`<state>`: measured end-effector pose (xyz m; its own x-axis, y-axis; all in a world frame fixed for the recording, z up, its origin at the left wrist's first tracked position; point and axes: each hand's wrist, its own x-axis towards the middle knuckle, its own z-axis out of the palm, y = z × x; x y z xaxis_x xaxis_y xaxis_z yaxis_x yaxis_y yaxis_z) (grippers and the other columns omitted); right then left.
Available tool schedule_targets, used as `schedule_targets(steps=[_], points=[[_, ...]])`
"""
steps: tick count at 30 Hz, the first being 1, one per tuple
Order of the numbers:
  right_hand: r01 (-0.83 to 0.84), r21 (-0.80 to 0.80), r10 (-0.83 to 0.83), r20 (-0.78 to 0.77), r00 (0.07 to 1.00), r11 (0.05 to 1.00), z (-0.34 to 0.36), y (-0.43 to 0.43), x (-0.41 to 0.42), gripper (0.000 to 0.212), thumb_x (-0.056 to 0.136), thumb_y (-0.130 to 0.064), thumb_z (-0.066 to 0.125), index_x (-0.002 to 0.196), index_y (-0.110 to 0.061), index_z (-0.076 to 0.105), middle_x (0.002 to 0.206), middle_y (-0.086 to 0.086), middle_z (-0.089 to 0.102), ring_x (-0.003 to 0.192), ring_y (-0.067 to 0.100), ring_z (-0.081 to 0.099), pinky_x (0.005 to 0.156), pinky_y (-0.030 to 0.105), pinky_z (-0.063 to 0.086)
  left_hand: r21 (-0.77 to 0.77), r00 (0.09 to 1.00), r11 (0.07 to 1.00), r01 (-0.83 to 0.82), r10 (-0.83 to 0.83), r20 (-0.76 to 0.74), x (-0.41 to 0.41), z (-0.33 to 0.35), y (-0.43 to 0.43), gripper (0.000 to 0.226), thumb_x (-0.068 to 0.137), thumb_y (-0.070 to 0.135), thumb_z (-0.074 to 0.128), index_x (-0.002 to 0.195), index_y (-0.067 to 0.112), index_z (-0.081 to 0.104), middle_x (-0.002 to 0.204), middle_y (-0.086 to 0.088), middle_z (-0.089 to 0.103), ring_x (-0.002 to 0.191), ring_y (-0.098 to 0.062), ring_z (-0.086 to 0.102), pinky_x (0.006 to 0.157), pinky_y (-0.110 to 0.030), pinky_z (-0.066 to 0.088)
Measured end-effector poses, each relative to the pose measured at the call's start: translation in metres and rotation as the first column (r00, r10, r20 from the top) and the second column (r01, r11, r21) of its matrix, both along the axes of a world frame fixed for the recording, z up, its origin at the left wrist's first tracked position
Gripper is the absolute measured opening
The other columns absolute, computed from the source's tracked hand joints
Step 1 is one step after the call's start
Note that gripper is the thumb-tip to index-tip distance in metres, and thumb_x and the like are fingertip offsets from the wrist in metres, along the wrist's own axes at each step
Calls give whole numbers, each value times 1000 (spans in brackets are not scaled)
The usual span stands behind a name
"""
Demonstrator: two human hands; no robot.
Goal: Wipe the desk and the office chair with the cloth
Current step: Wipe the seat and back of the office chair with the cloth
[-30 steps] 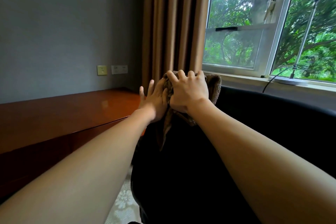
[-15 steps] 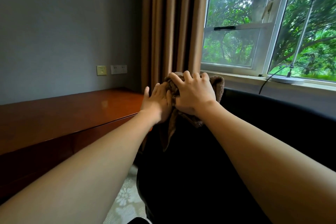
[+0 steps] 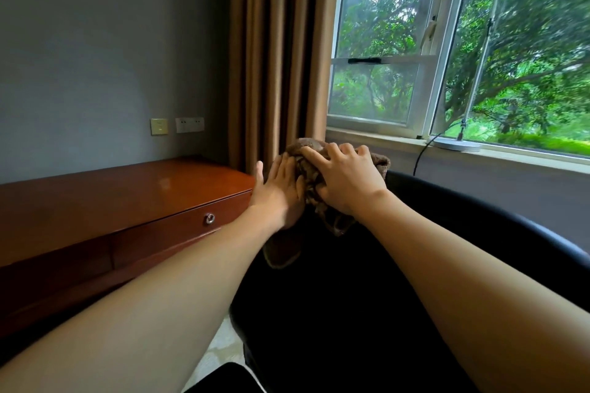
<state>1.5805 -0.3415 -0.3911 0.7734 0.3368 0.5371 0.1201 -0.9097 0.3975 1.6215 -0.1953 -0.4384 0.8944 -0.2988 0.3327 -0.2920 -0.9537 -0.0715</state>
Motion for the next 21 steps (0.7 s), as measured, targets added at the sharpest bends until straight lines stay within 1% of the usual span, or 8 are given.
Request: schedule_targets(steps=[5, 7, 11, 15, 21], points=[[21, 1, -21, 14, 1000, 1000, 0, -22, -29, 73, 91, -42, 53, 156, -33, 21, 143, 9, 48, 125, 35, 48, 97, 47, 36, -153, 998, 988, 19, -28, -57, -26, 5, -23, 60, 106, 35, 7, 159, 11, -9, 168, -5, -11, 154, -22, -16, 118, -63, -14], [27, 3, -27, 18, 999, 1000, 0, -33, -49, 72, 91, -43, 52, 156, -32, 22, 143, 9, 49, 127, 34, 47, 97, 47, 37, -150, 996, 988, 37, -48, -71, -47, 10, -33, 60, 107, 35, 6, 159, 9, -8, 168, -6, -10, 154, -22, -15, 117, -64, -14], [24, 7, -24, 15, 1000, 1000, -3, -56, -80, 71, 92, -44, 50, 156, -32, 23, 144, 8, 48, 131, 32, 45, 100, 47, 37, -148, 991, 987, 64, -80, -108, -90, 18, -54, 59, 108, 33, 9, 158, 6, -8, 168, -8, -9, 154, -22, -14, 119, -62, -12], [10, 28, -11, 27, 1000, 1000, -1, -79, -113, 70, 92, -46, 48, 157, -31, 25, 145, 8, 48, 133, 32, 45, 101, 48, 38, -174, 988, 979, 103, -121, -99, -121, 17, -71, 62, 108, 37, 9, 158, 5, -7, 168, -10, -6, 155, -23, -11, 119, -60, -12], [17, 33, -18, 33, 999, 999, -5, -104, -153, 73, 88, -51, 54, 155, -31, 32, 143, 6, 51, 130, 31, 48, 97, 46, 39, -205, 984, 967, 150, -166, -61, -153, 11, -92, 61, 108, 39, 11, 159, 7, 1, 169, -8, 0, 155, -21, -5, 122, -56, -11]])
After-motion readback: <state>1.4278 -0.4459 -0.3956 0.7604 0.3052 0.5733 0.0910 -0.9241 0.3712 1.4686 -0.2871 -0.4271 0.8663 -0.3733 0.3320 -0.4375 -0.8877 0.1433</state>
